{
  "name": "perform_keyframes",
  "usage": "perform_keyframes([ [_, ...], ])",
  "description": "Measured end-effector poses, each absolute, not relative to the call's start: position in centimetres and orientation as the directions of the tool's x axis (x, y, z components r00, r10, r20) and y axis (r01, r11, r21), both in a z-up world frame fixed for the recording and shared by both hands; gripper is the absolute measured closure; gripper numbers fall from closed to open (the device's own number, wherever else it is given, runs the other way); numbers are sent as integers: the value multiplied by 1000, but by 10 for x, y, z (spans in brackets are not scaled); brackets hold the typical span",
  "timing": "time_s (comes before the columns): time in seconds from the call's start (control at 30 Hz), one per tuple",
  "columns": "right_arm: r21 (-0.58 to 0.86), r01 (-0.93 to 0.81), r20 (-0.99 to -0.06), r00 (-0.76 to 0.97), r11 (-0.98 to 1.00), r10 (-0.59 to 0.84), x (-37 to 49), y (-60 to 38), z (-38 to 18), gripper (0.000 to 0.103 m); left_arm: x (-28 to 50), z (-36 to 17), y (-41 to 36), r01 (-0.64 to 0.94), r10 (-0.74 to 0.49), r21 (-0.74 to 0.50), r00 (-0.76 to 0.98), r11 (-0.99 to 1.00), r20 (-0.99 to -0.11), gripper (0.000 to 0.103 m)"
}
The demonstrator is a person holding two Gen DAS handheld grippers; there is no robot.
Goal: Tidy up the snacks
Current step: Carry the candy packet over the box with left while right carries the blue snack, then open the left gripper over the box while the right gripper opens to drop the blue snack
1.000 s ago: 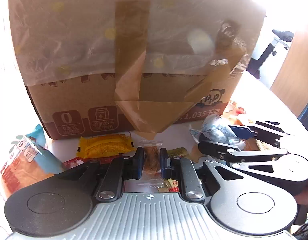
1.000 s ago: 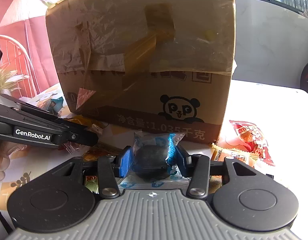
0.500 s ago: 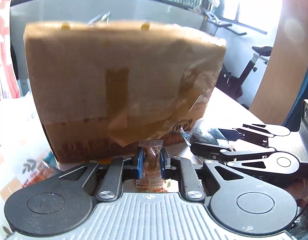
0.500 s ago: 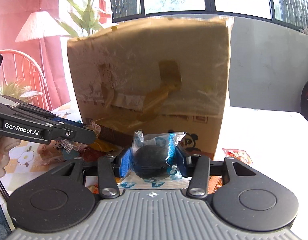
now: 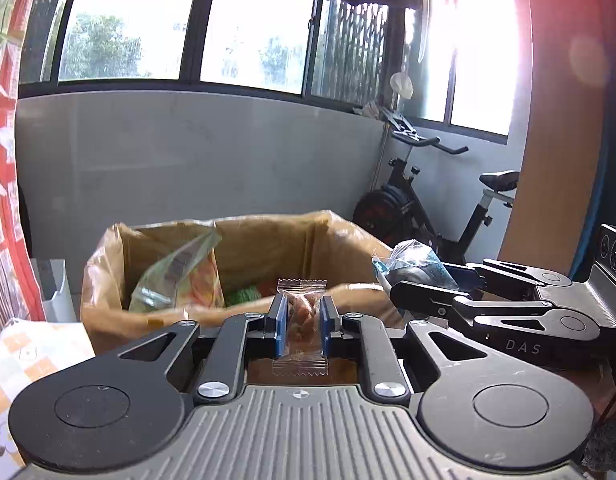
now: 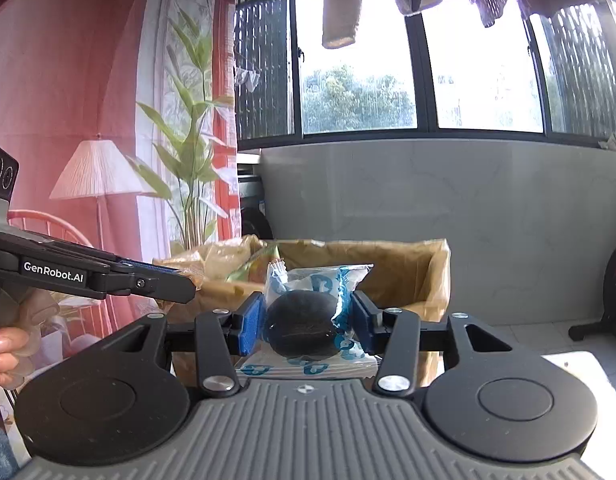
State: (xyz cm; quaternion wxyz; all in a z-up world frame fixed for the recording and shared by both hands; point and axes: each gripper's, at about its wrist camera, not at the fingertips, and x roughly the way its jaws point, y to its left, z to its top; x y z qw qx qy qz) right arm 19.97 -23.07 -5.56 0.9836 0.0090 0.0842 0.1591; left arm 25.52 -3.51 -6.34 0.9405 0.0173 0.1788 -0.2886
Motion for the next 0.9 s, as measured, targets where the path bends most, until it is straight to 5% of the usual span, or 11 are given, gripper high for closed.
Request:
perform_keyframes([
  [0.27,14,-262,-227,939,965,259,276,-233,-41,54,325,-52,-60,533,-557,-171,755,828,-344,85],
  [0.43,40,-202,-322,924,979,204,298,-237,-53,52,346,-63,-81,517,-510,-100,761,850,-402,84],
  [0.57,47,-202,-312,927,978,206,292,-239,-55,42,351,-67,-81,505,-493,-89,764,858,-417,46],
  [0.9,120,-281,-229,925,952,302,242,-242,-43,40,314,-57,-40,472,-439,-18,805,881,-399,44],
])
